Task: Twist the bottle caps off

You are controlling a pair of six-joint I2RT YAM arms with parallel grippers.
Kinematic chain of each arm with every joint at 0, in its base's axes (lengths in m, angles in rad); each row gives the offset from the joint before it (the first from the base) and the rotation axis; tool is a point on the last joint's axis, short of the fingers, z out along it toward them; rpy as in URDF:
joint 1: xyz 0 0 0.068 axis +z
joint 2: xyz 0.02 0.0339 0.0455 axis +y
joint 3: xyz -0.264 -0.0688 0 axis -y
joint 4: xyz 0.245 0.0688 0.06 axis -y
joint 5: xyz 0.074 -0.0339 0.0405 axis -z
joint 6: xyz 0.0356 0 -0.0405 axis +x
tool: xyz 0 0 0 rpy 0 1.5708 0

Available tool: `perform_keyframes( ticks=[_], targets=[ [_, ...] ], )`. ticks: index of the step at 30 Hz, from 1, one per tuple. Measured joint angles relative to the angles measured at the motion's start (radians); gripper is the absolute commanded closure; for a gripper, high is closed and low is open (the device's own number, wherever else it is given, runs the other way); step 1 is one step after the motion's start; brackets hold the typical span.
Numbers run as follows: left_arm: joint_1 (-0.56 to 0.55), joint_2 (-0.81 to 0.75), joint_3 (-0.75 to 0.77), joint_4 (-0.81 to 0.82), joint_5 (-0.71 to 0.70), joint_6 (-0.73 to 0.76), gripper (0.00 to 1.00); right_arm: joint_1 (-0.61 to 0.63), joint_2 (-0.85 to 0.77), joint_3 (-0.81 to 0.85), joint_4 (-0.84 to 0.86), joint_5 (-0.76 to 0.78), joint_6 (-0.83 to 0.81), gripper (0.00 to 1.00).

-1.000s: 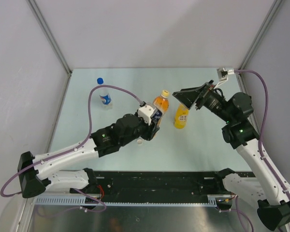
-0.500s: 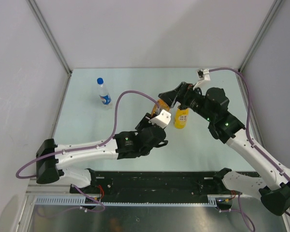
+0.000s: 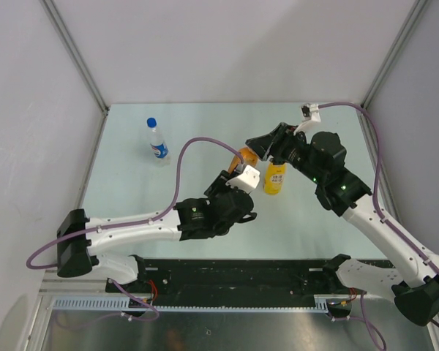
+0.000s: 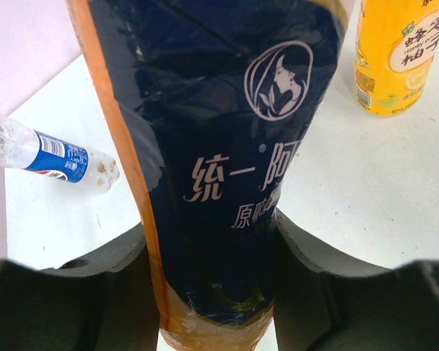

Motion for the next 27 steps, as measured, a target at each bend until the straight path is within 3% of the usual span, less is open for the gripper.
perform_keyframes(
  ticks=[12, 20, 27],
  targets=[
    [-0.003, 0.0, 0.0, -0.018, -0.015, -0.001, 1.0, -0.005, 0.023, 0.001, 0.008, -0.005, 0.016, 0.98],
    [-0.002, 0.0, 0.0, -0.015, 0.013, -0.002, 1.0, -0.064, 0.018, -0.042, 0.076, -0.118, 0.029, 1.0],
    [0.002, -0.029, -0.004, -0.015, 0.123, -0.001, 1.0, -0.146, -0.022, -0.118, 0.167, -0.268, 0.04, 1.0]
  ],
)
